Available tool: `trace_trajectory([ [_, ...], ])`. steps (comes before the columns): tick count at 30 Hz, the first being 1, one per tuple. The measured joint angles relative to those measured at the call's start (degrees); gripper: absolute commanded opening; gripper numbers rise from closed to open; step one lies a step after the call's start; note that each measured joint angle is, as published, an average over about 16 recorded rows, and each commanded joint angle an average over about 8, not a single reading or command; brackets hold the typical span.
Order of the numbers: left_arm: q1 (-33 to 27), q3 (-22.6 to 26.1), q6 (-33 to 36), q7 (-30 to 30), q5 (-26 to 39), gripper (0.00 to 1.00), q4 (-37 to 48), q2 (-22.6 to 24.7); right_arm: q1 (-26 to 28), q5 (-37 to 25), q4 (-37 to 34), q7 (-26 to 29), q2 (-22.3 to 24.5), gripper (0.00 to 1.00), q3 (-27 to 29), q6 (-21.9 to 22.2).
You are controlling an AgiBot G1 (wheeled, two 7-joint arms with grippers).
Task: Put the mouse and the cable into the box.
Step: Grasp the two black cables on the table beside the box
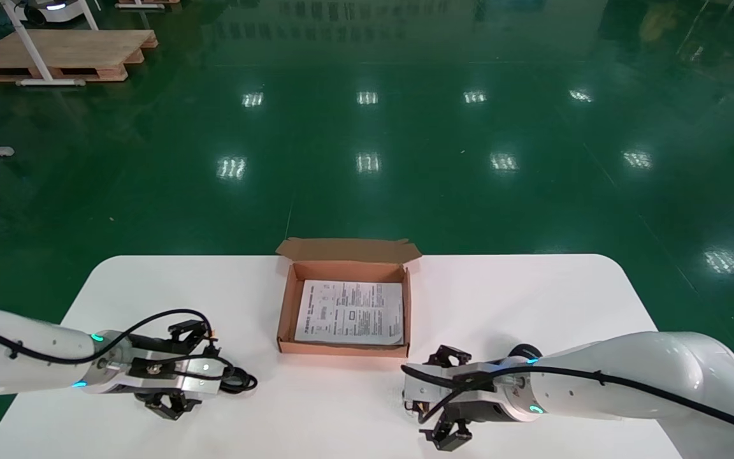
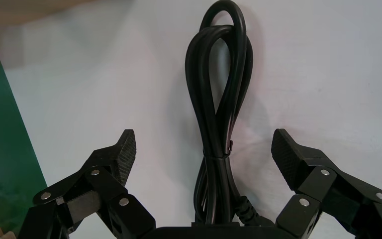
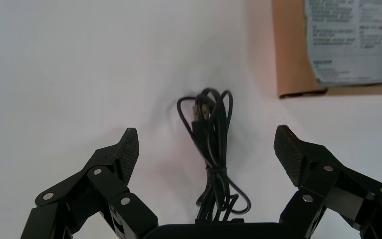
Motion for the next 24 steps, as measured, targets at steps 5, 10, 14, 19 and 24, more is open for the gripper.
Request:
trace_trajectory([
  [5, 0.0, 0.0, 0.0, 0.0, 0.0, 1.0, 0.0, 0.0, 0.7, -0.1, -2.1, -0.9, -0.5, 0.99, 0.0, 0.3],
  [10, 0.0, 0.0, 0.0, 0.0, 0.0, 0.99, 0.0, 0.0, 0.9, 0.2, -2.7, -1.2, -0.5, 0.84, 0.0, 0.3],
  [14, 0.0, 0.0, 0.0, 0.0, 0.0, 1.0, 0.0, 0.0, 0.9, 0.2, -2.9, -1.2, -0.5, 0.9, 0.1, 0.2],
  [19, 0.0, 0.0, 0.0, 0.0, 0.0, 1.0, 0.0, 0.0, 0.8, 0.0, -3.1, -1.1, -0.6, 1.0, -0.1, 0.3],
  [24, 0.0, 0.0, 0.0, 0.0, 0.0, 1.0, 0.0, 0.0, 0.9, -0.7, -3.7, -0.8, -0.9, 1.0, -0.3, 0.7],
])
